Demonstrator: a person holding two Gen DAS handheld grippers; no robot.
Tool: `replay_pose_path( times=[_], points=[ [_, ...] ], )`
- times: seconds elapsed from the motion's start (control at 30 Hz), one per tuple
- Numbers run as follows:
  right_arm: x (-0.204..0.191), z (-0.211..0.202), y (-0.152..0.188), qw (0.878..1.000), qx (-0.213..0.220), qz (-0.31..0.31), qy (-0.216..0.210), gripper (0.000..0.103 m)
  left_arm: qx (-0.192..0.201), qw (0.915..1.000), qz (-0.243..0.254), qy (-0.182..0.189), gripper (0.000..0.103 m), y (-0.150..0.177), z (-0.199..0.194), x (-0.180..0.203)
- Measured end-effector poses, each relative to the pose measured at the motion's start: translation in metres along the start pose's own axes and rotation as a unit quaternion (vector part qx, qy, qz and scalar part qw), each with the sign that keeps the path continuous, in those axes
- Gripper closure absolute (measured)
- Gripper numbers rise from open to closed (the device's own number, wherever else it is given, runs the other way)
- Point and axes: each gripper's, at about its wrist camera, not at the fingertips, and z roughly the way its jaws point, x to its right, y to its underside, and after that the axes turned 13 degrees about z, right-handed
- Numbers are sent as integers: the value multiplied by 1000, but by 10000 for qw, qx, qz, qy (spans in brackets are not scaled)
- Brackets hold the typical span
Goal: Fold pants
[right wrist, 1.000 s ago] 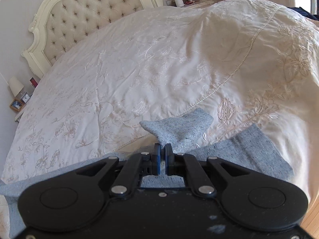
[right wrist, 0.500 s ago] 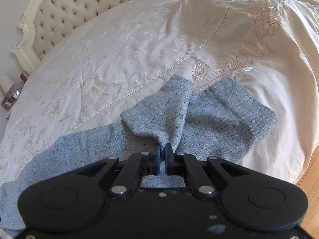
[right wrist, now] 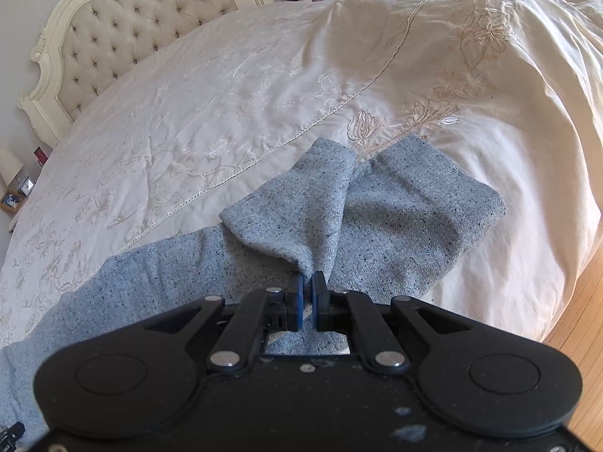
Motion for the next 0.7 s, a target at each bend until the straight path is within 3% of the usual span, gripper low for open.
replay_pose_path(
  times=[0.17, 0.27, 0.33, 0.4, 0.47, 0.53, 0.63, 0.7],
  points=[
    [3, 11, 14, 9996, -113, -92, 261, 98, 28, 9993, 372, 28, 94, 7, -8, 7],
    [8, 16, 20, 9993, -165, -74, 322, 98, 458, 9977, 503, 16, 89, 8, -30, 0],
    [10, 17, 21, 9993, -159, -72, 325, 98, 800, 9956, 386, -295, 82, 3, -45, -14],
    [10, 15, 21, 9994, -152, -68, 317, 98, 867, 9940, 140, -649, 80, -5, -51, -34],
    [9, 15, 20, 9993, -154, -67, 319, 98, 706, 9938, -292, -809, 80, -12, -46, -59],
    [7, 16, 19, 9993, -151, -90, 337, 98, 253, 9928, -844, -815, 80, -14, -31, -86],
    [6, 18, 20, 9992, -167, -91, 353, 98, -412, 9823, -1787, -371, 77, -6, -6, -124],
    [7, 19, 20, 9992, -170, -58, 344, 98, -588, 9736, -2200, -164, 77, 2, 6, -142]
  ],
)
